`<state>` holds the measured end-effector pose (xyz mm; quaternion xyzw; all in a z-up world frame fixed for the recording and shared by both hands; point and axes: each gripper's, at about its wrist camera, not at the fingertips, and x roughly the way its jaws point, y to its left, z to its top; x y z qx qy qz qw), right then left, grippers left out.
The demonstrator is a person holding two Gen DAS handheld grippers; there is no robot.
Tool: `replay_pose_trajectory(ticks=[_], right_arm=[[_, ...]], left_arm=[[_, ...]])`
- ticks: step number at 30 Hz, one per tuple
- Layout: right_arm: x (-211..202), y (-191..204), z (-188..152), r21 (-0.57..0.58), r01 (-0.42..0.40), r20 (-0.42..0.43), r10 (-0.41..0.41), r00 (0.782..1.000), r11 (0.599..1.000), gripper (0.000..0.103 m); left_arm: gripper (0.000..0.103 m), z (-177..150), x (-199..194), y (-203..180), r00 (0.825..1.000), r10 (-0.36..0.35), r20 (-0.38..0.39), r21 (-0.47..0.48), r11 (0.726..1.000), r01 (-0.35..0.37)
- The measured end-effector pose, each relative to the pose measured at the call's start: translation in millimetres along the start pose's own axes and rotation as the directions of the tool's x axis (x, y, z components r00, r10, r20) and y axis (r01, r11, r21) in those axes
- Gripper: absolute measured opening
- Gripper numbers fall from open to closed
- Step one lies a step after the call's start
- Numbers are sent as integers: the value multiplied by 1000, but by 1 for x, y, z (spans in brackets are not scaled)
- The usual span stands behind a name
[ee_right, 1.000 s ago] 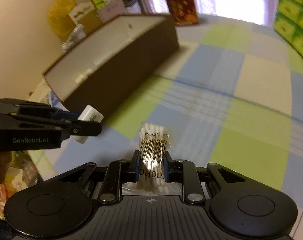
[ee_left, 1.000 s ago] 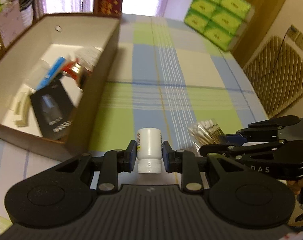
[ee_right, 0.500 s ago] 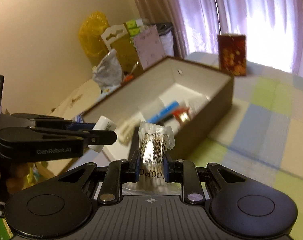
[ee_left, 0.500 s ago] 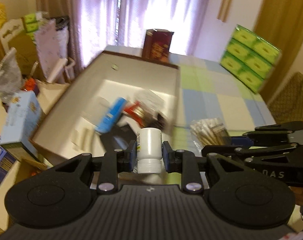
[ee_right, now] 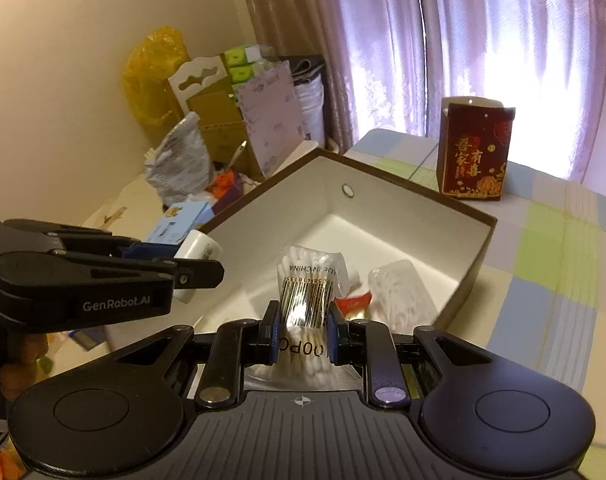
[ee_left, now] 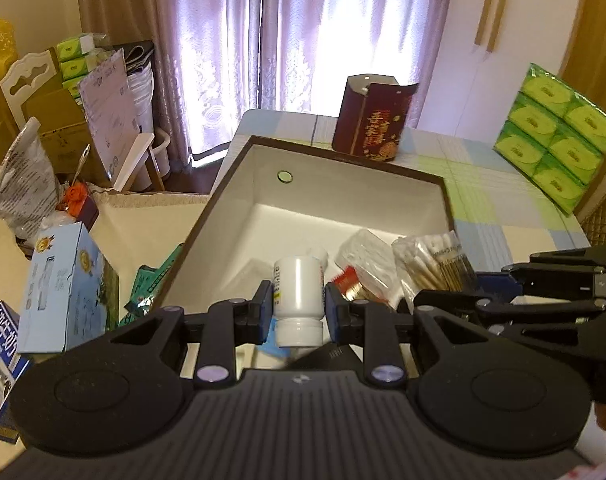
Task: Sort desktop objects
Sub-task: 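Carry the pill bottle and cotton swab bag over the brown box with both tools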
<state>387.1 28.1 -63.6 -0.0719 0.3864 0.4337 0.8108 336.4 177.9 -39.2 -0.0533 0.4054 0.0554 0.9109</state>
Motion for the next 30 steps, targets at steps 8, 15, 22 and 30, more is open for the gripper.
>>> replay_pose_trajectory(ticks=[8, 15, 22, 30], right_arm=[[47, -32, 27, 47, 43, -50, -41, 998, 998, 19], [92, -42, 53, 23, 94, -89, -92, 992, 995, 19], [127, -51, 65, -1, 117, -125, -117, 985, 993, 19], [143, -66, 64, 19, 134, -155, -129, 979, 991, 19]], left_arm=[[22, 28, 61, 12, 999, -7, -40, 27, 1000, 8], [22, 54, 103, 23, 998, -8, -63, 28, 1000, 10], [22, 67, 146, 27, 996, 12, -91, 54, 999, -7], [22, 73, 174, 24, 993, -8, -115, 72, 997, 17]])
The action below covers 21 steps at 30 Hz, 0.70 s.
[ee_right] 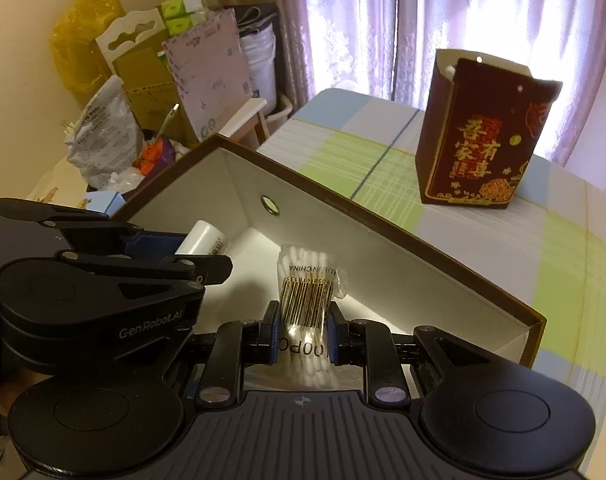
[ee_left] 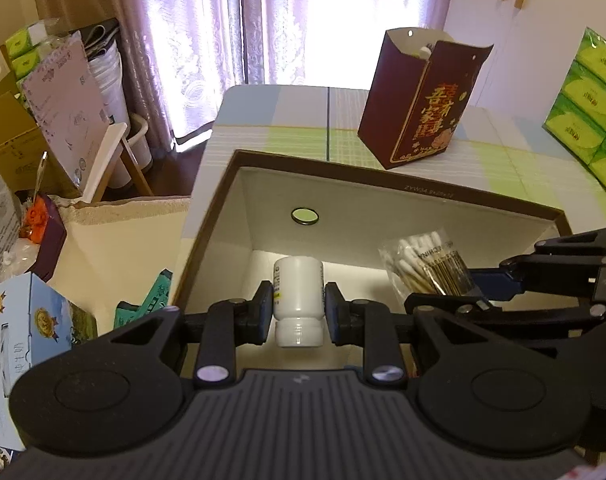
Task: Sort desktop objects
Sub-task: 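Carry the pill bottle and cotton swab bag over the brown box with both tools, then open the left tool to drop the bottle while the right tool releases the swabs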
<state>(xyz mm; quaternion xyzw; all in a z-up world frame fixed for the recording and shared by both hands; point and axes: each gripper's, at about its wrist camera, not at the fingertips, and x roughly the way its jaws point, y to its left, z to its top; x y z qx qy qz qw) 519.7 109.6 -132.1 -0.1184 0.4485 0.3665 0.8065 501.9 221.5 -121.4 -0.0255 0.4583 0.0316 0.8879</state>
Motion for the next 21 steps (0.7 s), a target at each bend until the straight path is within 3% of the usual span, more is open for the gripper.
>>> replay_pose_trajectory(ticks=[15, 17, 21], right_arm=[[3, -12, -4, 10, -23, 19, 23, 1000, 1000, 20], [2, -12, -5, 4, -26, 43, 26, 999, 1000, 23], [-4, -20, -9, 28, -30, 96, 27, 995, 999, 47]], left_arm=[[30, -2, 6, -4, 1000, -10, -14, 12, 1000, 10], [30, -2, 3, -3, 1000, -14, -20, 3, 1000, 14], [32, -3, -8, -2, 1000, -6, -4, 3, 1000, 6]])
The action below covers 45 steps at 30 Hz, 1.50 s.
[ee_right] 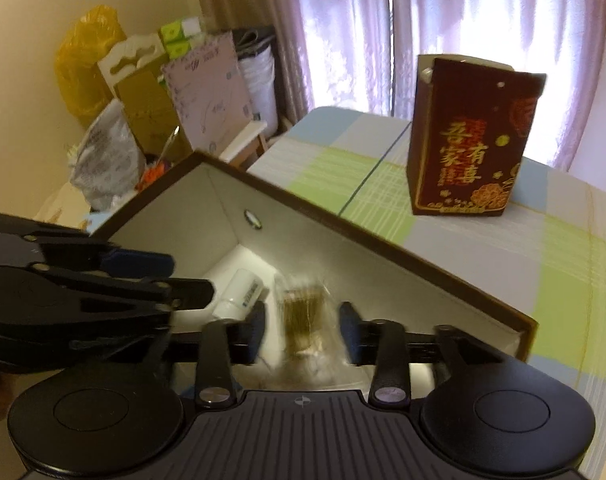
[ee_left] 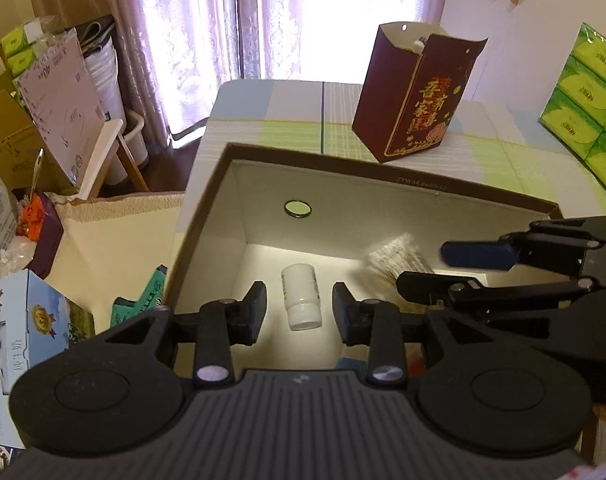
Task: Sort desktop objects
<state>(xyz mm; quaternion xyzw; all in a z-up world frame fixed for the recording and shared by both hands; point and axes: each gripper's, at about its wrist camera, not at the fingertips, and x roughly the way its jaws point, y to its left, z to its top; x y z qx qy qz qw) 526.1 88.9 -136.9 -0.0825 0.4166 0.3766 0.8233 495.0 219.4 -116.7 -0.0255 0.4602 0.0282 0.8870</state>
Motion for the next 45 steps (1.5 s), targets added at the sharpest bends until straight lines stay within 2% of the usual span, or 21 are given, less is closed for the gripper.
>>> replay_pose_trajectory(ticks=[1, 2, 4, 6, 10, 13, 20, 22, 28, 37, 45], right_arm=[[-2, -1, -1, 4, -1, 11, 1, 1000, 1000, 52], [-6, -2, -1, 4, -7, 23, 7, 1000, 1000, 54], [-13, -3, -2, -3, -14, 37, 14, 999, 1000, 61], [-23, -3, -3, -7, -24, 54, 24, 998, 1000, 68], [-50, 4, -10, -29, -43, 106, 45, 993, 999, 95], [-71, 13, -18, -70, -32, 136, 41, 990, 997, 101], [-108, 29, -38, -113, -10, 162, 28, 986, 994, 101], [-117, 32, -44, -106, -4, 168, 22, 986, 994, 101], [-142, 39, -61, -61, 11, 173, 0, 985, 998, 101], [-170, 55, -81, -54, 28, 188, -17, 982, 998, 101], [-197, 69, -95, -70, 36, 217, -20, 976, 997, 101]], left_arm=[[35, 0, -3, 1, 1000, -5, 3, -6, 1000, 5], [39, -1, -6, 2, 1000, -4, 6, -11, 1000, 4], [56, -2, -13, 4, 1000, 22, 18, -15, 1000, -22], [59, -5, -21, 5, 999, 21, 30, -18, 1000, -20], [72, -13, -42, 6, 999, 14, 50, -35, 999, -12], [76, -22, -59, 4, 997, 25, 69, -38, 999, -23], [83, -41, -97, -4, 993, 53, 106, -45, 998, -48], [88, -46, -108, -7, 991, 69, 117, -44, 997, -64], [94, -63, -139, -17, 986, 93, 138, -45, 995, -88], [95, -90, -177, -27, 981, 107, 162, -64, 993, -97], [99, -108, -207, -35, 972, 126, 199, -70, 991, -114]])
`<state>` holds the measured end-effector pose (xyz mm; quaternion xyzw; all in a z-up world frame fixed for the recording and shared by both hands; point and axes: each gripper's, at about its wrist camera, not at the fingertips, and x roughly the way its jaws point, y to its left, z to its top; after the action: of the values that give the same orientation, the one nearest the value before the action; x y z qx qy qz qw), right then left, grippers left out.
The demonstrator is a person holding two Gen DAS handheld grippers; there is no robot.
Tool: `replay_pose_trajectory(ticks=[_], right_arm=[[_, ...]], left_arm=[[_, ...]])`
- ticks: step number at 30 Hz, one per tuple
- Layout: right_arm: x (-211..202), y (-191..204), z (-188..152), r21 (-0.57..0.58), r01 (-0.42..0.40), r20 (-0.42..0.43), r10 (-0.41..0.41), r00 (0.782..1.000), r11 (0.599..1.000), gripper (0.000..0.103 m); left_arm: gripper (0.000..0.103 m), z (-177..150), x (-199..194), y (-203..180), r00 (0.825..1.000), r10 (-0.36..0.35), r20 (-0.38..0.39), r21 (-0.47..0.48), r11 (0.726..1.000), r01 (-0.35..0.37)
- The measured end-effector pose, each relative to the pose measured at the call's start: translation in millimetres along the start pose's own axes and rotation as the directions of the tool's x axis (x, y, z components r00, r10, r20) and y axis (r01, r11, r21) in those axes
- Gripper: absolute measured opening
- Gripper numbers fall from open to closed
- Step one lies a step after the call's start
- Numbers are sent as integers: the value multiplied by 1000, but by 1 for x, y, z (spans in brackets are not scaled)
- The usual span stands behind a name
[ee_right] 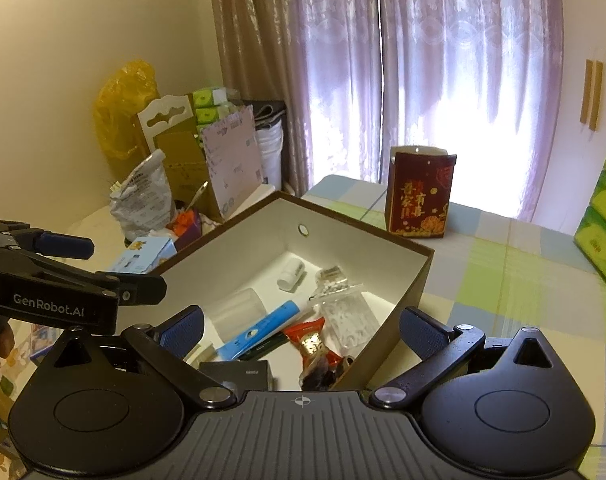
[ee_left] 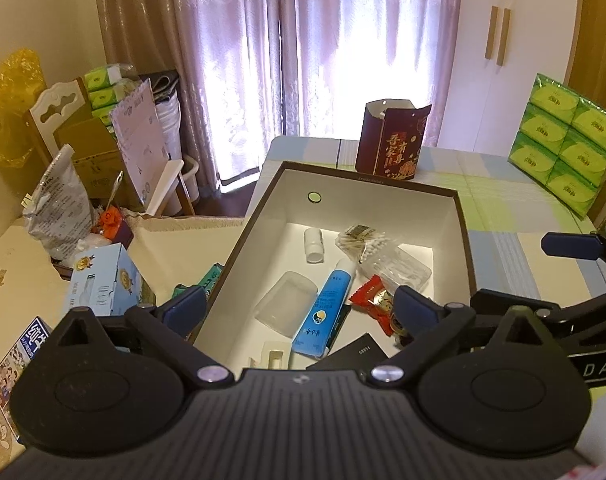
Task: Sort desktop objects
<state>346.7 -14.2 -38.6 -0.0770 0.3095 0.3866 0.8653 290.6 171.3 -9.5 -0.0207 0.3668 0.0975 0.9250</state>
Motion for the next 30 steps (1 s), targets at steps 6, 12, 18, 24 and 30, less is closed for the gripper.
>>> replay_pose_trajectory(ticks=[6, 12, 18, 24, 30], right_arm=[[-21, 3, -8, 10, -8, 11, 8, 1000, 1000, 101], [-41, 2, -20, 12, -12, 16, 12, 1000, 1000, 101], [-61, -1, -34, -15, -46, 3, 46, 999, 999, 101], [-82, -8, -49, -41, -105, -25, 104, 994, 994, 101], [-97, -13, -68, -74, -148, -74, 143, 987, 986, 101]], left_arm=[[102, -12, -23, -7, 1000, 14, 20, -21, 1000, -13], [102, -27, -42, -20, 998, 50, 28, -12, 999, -50], [102, -47, -59, -32, 998, 67, 8, -45, 997, -67], [102, -66, -80, -44, 997, 71, -14, -94, 993, -72], [102, -84, -96, -62, 994, 102, -46, -121, 987, -107]])
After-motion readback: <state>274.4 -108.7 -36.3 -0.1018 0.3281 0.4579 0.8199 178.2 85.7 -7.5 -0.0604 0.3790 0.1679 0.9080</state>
